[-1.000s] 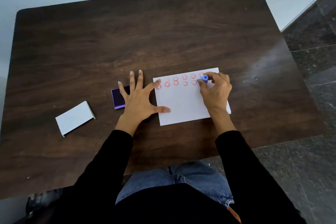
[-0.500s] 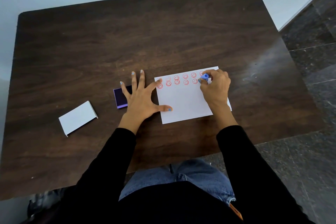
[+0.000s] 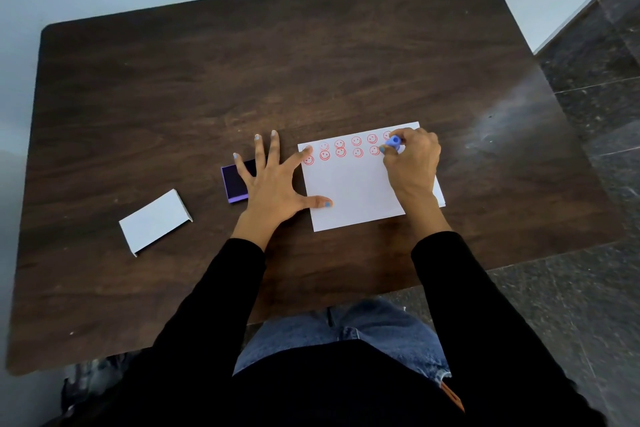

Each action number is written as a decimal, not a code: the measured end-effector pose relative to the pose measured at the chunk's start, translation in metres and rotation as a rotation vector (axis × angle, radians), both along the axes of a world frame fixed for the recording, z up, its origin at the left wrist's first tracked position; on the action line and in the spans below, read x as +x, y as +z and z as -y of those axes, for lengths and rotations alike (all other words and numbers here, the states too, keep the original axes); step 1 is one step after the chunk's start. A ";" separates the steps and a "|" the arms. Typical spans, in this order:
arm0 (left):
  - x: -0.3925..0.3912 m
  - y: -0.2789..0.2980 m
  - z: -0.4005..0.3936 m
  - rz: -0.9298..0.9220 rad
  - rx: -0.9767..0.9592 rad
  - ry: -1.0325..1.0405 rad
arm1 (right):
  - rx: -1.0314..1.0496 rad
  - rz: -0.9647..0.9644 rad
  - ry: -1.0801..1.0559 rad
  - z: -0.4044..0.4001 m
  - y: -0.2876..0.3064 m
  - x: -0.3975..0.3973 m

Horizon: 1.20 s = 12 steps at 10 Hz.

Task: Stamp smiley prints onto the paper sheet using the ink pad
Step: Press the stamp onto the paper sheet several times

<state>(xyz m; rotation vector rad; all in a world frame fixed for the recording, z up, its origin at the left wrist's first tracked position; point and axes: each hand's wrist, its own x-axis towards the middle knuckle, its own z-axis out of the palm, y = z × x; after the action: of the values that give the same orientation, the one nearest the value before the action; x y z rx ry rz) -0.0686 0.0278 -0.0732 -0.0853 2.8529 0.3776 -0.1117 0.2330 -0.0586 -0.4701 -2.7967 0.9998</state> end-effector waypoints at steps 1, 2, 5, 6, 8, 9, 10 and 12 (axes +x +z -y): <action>0.000 -0.001 -0.001 -0.005 -0.001 0.004 | 0.000 0.010 -0.009 -0.001 0.001 -0.001; 0.000 -0.001 -0.001 -0.001 -0.008 0.004 | -0.002 0.015 -0.024 0.001 0.003 -0.003; 0.000 0.002 -0.002 0.004 0.004 -0.010 | -0.100 0.098 -0.043 -0.002 0.013 -0.007; 0.000 0.003 -0.001 0.000 0.007 -0.026 | -0.555 0.003 -0.358 -0.015 0.026 -0.008; 0.002 0.016 -0.003 -0.009 0.027 -0.015 | -1.163 -0.152 -0.654 -0.045 0.060 -0.014; 0.007 0.030 0.005 -0.092 0.044 0.026 | -1.219 -0.176 -0.674 -0.048 0.067 -0.013; 0.016 0.043 0.019 -0.124 0.052 0.063 | -1.277 -0.172 -0.734 -0.050 0.069 -0.015; 0.019 0.052 0.022 -0.001 -0.048 0.079 | -1.306 -0.163 -0.797 -0.054 0.065 -0.017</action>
<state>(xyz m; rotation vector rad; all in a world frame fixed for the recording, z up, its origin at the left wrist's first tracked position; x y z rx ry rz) -0.0493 0.0057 -0.0216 -0.2074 2.8661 0.3250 -0.1286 0.2872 0.0066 -1.3307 -1.1808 2.2288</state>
